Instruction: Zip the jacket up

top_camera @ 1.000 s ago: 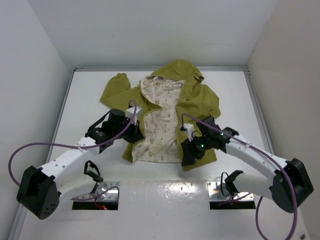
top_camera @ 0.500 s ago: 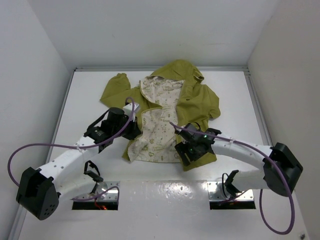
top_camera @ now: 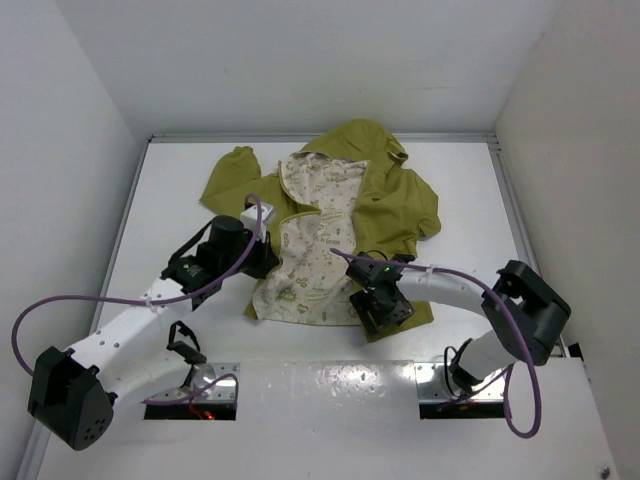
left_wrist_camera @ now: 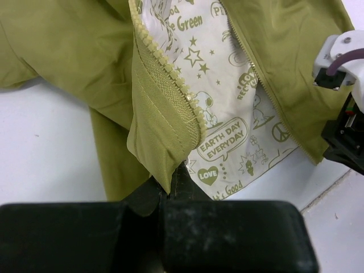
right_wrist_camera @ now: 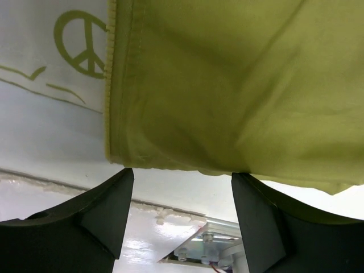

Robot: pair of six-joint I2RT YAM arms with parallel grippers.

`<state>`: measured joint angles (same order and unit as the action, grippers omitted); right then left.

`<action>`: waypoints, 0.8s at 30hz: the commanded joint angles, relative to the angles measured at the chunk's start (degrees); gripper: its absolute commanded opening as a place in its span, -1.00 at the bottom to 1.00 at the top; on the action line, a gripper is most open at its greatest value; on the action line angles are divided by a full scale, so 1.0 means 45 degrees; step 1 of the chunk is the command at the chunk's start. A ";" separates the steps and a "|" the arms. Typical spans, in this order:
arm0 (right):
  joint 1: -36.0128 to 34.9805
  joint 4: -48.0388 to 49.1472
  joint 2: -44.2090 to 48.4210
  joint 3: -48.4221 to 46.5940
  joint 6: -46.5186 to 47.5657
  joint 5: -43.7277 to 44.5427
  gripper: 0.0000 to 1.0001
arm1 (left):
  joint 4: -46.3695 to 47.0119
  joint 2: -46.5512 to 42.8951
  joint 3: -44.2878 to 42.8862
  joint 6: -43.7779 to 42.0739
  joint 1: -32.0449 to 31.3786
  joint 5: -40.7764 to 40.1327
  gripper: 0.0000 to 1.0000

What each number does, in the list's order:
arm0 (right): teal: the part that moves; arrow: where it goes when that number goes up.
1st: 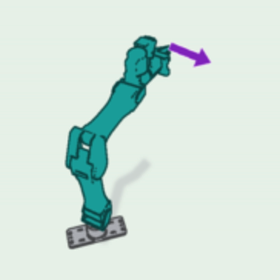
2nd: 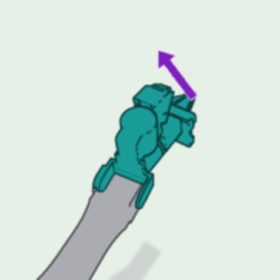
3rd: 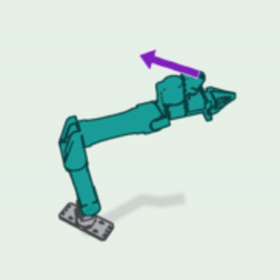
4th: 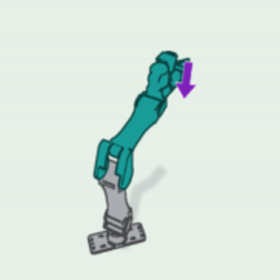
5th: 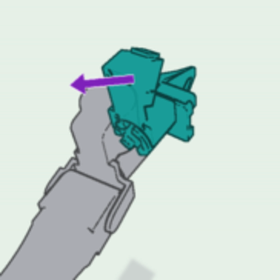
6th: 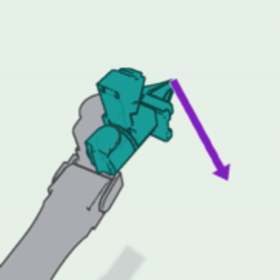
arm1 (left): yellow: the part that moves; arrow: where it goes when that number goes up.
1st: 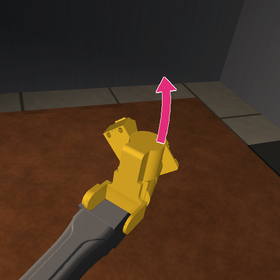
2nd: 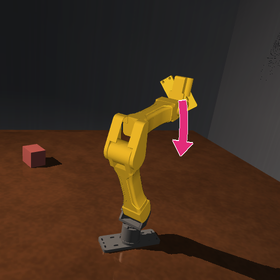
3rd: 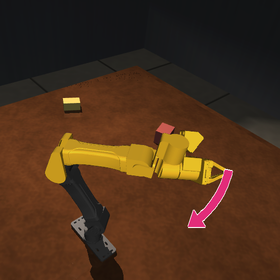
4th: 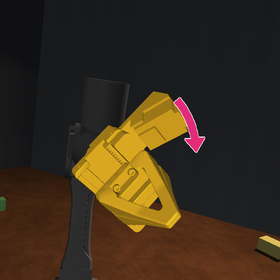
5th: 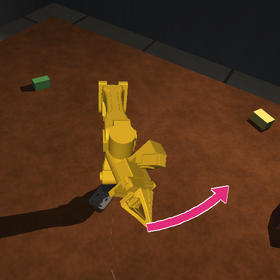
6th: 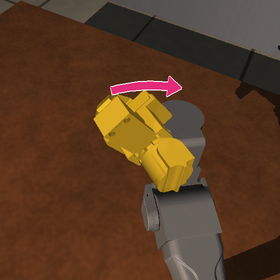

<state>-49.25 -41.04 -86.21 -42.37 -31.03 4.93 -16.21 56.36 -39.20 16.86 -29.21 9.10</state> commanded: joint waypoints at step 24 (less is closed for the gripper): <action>-0.0559 -0.0277 -0.2051 -0.0897 -0.1777 0.0506 -0.19 | 0.0340 -0.0786 0.0567 0.0081 0.0183 -0.0285 -1.00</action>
<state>-51.55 -42.52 -94.00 -45.95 -37.87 5.41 -16.21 54.00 -36.97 16.86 -28.80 8.69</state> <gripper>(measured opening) 0.420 0.019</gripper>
